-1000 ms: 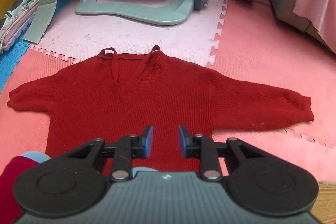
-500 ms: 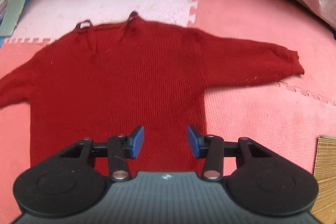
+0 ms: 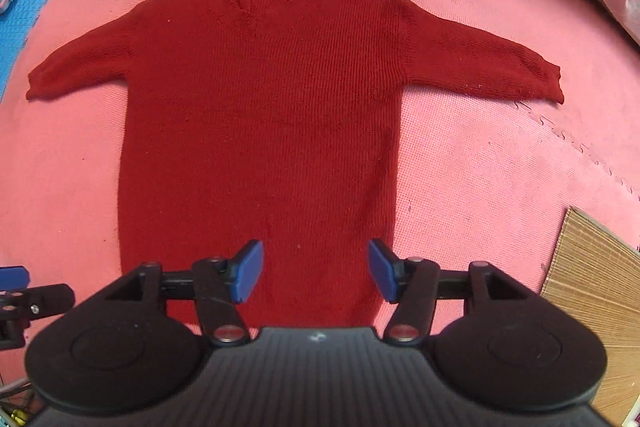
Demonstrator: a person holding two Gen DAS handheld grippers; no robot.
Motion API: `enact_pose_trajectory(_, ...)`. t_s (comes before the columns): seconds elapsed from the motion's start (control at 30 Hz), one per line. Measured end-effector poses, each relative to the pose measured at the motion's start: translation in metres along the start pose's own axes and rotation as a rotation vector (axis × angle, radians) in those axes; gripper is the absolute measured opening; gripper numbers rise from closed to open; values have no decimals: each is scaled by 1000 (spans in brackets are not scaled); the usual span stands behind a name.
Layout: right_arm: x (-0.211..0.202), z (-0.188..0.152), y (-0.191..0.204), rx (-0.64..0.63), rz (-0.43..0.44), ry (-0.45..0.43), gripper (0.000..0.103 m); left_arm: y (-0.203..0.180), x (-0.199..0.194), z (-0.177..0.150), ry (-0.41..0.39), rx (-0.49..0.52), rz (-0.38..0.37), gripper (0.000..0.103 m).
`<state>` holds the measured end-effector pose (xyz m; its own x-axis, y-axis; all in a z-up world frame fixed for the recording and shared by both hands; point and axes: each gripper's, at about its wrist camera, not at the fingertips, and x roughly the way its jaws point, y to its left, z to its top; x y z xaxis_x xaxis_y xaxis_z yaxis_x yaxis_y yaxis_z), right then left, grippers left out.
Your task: Fold clothes
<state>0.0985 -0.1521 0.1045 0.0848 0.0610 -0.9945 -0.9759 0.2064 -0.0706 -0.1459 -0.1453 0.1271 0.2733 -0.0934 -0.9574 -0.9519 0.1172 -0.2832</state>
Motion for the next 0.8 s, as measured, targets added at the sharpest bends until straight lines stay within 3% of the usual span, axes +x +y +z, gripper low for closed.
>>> enact_pose_trajectory(0.1,-34,-14,17,-33,20,3,61,-11,-27,-11,0,-14,39,76)
enact_pose_trajectory(0.2,-65,-25,21,29,85,-9,61,-21,-52,-20,-24,4,48,76)
enact_pose_trajectory(0.37,-99,-41,27,25,80,-33,62,-34,-77,-35,1,51,71,76)
enact_pose_trajectory(0.57,-123,-62,20,59,63,-26,64,-47,-105,-46,13,92,85,76)
enact_pose_trajectory(0.8,-122,-66,19,63,60,-26,65,-46,-116,-47,23,120,83,76)
